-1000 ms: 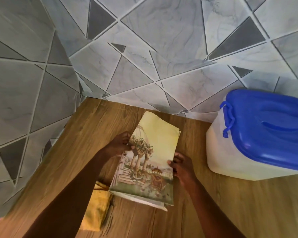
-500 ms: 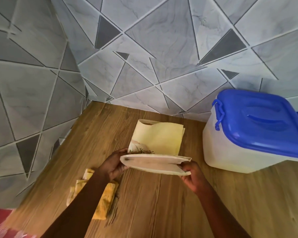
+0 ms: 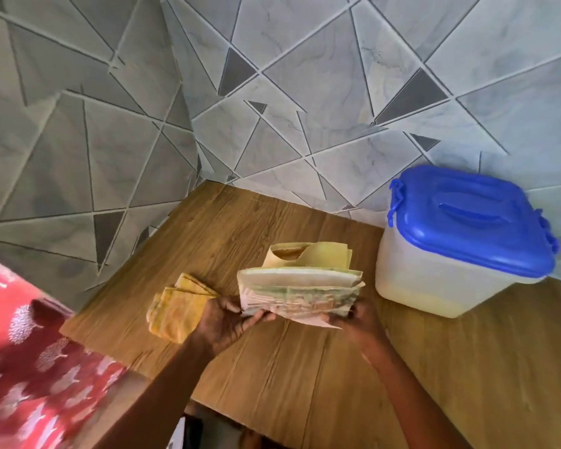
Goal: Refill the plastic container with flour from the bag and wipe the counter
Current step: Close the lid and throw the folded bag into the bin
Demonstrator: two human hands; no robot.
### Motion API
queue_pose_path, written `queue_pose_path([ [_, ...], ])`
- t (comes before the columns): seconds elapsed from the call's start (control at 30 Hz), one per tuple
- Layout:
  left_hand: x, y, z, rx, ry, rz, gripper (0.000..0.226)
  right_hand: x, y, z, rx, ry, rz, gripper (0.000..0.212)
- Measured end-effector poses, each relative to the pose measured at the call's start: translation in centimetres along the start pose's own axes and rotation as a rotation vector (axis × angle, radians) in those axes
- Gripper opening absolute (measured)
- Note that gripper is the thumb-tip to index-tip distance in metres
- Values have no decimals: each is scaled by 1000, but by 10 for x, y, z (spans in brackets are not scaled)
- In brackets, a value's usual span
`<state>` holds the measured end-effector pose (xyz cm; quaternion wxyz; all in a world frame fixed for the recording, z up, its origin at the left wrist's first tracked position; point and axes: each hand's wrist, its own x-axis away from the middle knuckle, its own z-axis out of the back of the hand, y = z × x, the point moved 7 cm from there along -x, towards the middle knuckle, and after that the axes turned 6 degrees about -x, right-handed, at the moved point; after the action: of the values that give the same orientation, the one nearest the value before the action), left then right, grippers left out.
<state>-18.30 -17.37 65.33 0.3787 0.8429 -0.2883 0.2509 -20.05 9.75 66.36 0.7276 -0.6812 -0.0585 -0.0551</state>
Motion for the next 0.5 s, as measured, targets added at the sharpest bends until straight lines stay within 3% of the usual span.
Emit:
queue_pose_path([
  [0.13, 51, -25, -25, -296, 60, -211, 27, 41, -18, 3, -41, -82, 73, 21],
  [0.23, 91, -38, -42, -572, 65, -346, 39, 64, -18, 8, -61, -170, 72, 19],
  [0.33, 123, -55, -40, -714, -84, -476, 59, 74, -5, 9, -51, -232, 40, 55],
  [0.5, 180, -78, -38, -920, 57, -574, 81, 99, -4, -16, -53, -431, 37, 60],
])
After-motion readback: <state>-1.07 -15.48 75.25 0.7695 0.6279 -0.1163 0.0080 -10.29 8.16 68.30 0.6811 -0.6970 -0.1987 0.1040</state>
